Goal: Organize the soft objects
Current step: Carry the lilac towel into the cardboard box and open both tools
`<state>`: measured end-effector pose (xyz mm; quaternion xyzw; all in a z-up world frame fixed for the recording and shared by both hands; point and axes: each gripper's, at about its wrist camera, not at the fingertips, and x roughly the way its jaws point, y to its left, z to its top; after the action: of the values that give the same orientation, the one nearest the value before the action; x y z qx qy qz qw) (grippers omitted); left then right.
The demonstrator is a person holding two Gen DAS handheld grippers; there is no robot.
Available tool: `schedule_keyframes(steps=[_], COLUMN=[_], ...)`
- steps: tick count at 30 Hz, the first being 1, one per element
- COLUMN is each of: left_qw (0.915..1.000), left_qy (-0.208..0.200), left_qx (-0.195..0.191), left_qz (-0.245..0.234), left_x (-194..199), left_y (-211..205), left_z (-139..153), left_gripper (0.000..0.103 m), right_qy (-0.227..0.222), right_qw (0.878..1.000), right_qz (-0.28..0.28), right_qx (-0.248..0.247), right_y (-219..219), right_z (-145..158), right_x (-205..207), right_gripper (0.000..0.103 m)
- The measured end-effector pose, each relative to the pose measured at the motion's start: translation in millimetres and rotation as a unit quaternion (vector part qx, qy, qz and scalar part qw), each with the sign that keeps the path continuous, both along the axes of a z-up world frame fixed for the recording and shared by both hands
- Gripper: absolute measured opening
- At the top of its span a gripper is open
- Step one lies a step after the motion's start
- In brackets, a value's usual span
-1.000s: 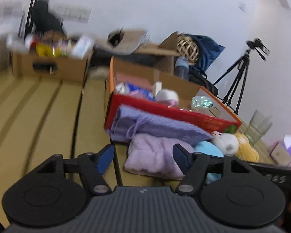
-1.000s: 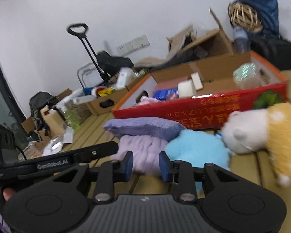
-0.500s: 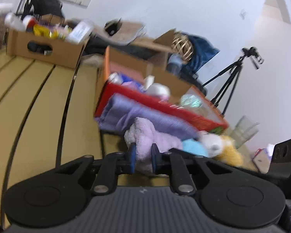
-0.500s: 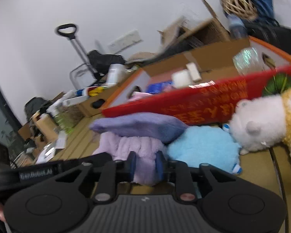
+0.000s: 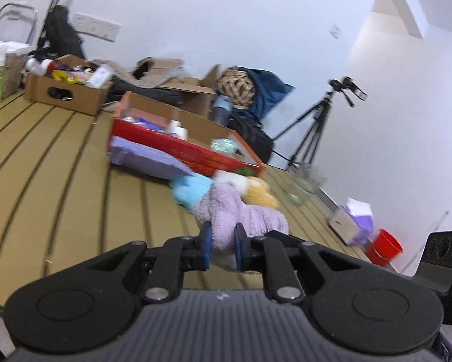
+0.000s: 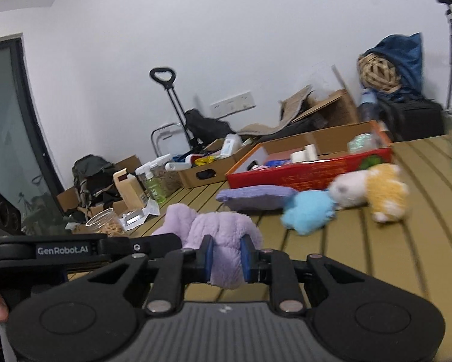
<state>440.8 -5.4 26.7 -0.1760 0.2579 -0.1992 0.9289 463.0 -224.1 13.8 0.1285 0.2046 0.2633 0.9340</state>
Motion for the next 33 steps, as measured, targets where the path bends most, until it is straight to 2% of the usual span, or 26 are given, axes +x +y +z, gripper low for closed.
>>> schedule_keyframes(steps=[4,8,11,14,16,19,22,24,26,28,33], left_qw=[0.9996,0.9988,0.9980,0.9972,0.9973,0.9980,0.9981,0.9978,0.9965,0.9934,0.9804], left_qy=[-0.013,-0.021,-0.030,-0.037,-0.037,-0.023,0.000,0.028,0.063,0.106,0.154], left_qx=[0.004,0.013,0.020,0.030,0.034,0.031,0.044,0.048,0.046,0.042,0.120], left_qz=[-0.025,-0.043,-0.051,-0.058,-0.054,-0.049,-0.042,-0.035,-0.031,-0.016,0.027], left_x=[-16,-15,1,42,80,155,240,296,356,408,481], left_y=[-28,-49,-60,-70,-73,-80,-85,-83,-81,-82,-92], left_z=[7,16,23,35,46,64,73,68,54,33,-18], left_gripper=[0.015,0.015,0.015,0.015,0.015,0.015,0.015,0.015,0.015,0.016,0.021], right_qy=[-0.010,-0.023,-0.032,-0.041,-0.043,-0.033,-0.002,0.024,0.057,0.081,0.155], right_qw=[1.000,0.999,0.998,0.998,0.998,0.999,1.000,1.000,0.998,0.995,0.977], right_qz=[-0.022,-0.040,-0.045,-0.041,-0.033,-0.026,-0.019,-0.015,-0.016,-0.032,-0.062], right_qx=[0.009,0.016,0.019,0.016,0.015,0.011,0.004,0.001,-0.010,-0.050,-0.130], right_y=[-32,-55,-65,-73,-78,-81,-80,-76,-68,-53,-17], right_z=[5,11,17,31,45,68,86,91,87,75,21], right_x=[-29,-42,-32,-1,35,112,204,267,331,389,492], right_gripper=[0.018,0.018,0.018,0.018,0.018,0.018,0.018,0.018,0.018,0.018,0.018])
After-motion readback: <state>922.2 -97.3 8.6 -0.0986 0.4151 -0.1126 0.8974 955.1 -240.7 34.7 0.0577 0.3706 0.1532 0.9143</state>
